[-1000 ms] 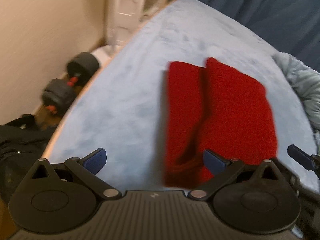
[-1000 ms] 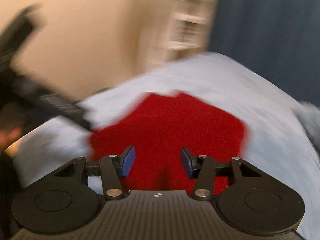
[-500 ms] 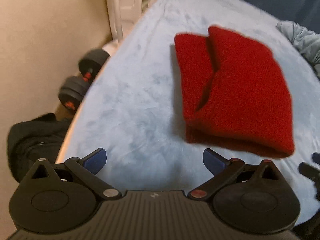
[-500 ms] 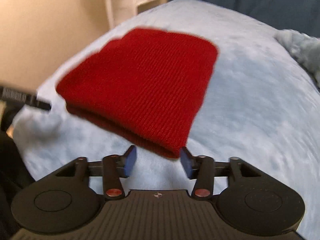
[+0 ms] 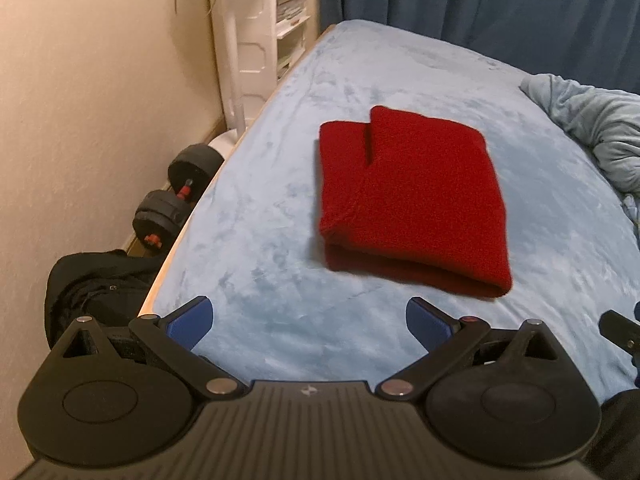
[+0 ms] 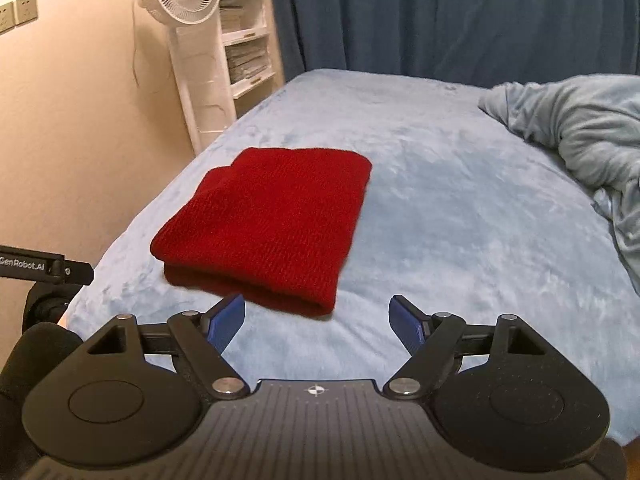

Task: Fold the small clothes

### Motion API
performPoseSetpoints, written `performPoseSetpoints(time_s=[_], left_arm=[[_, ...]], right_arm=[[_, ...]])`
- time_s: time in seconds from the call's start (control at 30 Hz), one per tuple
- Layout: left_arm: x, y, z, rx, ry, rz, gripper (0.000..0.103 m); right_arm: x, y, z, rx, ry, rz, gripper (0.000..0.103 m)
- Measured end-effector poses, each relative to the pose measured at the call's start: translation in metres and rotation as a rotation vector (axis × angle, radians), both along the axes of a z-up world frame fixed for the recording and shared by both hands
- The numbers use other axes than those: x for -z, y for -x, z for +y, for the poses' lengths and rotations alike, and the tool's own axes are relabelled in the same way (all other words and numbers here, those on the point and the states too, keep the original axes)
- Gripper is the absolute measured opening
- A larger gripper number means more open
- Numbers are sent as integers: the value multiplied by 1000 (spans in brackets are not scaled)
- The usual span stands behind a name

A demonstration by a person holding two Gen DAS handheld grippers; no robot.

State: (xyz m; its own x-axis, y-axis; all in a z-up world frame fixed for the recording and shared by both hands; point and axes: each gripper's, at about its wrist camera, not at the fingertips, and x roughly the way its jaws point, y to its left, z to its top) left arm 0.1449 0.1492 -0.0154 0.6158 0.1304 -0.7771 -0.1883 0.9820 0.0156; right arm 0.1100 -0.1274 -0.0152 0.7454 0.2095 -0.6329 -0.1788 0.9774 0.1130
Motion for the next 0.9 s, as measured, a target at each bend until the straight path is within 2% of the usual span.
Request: performPoseSetpoints(time_s=[0.47, 0.67, 0.8, 0.9], left_arm=[[-7, 5, -15, 9, -2, 0, 103], [-4, 0, -12, 1, 32, 14, 103], [1, -6, -4, -36, 74, 23, 103], [3, -12, -4, -52, 76, 18, 103]], right_arm=[[3, 2, -17, 20, -29, 3, 80], [8, -6, -20, 15, -25, 14, 80], [9, -15, -26, 26, -17, 10, 80], [11, -24, -33, 45, -33, 21, 80]])
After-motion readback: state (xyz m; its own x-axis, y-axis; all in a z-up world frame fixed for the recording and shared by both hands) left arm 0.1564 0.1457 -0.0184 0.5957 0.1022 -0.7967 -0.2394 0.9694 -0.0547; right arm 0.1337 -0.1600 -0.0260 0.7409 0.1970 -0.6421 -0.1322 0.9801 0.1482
